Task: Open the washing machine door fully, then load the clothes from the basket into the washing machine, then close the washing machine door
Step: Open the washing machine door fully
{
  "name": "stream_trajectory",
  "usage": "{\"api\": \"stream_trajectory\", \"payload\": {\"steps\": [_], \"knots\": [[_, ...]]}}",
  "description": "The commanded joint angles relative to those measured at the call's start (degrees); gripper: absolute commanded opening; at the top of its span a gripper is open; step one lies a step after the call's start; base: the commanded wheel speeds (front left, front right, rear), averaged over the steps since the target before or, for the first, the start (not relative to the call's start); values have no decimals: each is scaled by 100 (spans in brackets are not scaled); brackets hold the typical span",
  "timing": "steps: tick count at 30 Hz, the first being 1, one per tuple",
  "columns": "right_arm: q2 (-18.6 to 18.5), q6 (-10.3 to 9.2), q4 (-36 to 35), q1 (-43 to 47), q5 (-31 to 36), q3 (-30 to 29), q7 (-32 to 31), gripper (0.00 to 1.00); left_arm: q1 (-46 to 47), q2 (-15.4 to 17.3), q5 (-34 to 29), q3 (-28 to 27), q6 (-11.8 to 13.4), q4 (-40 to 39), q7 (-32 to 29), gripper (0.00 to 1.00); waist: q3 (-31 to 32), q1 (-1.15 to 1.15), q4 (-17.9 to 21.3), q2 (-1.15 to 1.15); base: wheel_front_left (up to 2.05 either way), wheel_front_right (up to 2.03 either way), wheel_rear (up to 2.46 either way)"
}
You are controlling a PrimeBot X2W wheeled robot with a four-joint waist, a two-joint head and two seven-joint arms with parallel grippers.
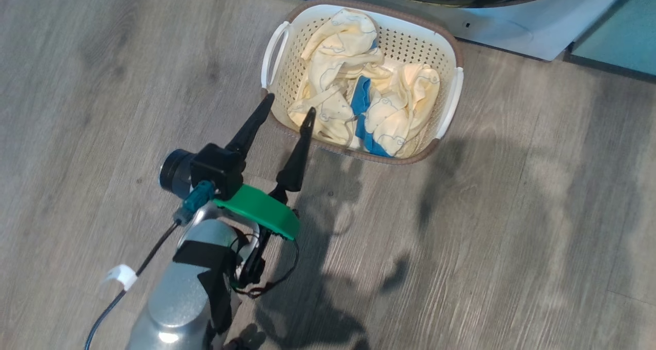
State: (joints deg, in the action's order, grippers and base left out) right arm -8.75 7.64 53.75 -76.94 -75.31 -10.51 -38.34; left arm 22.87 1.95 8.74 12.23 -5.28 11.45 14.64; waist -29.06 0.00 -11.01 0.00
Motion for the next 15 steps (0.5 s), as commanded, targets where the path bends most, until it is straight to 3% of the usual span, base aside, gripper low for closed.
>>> {"api": "stream_trajectory", "payload": {"steps": [1,15], "knots": [[111,-15,-89,-373,114,101,1,0,154,93,41,-117,45,-197,36,100,-31,0,-41,0,0,0,0],[135,-15,310,-697,398,203,17,0,195,93,132,48,123,-218,36,100,-114,0,-186,0,0,0,0]]}}
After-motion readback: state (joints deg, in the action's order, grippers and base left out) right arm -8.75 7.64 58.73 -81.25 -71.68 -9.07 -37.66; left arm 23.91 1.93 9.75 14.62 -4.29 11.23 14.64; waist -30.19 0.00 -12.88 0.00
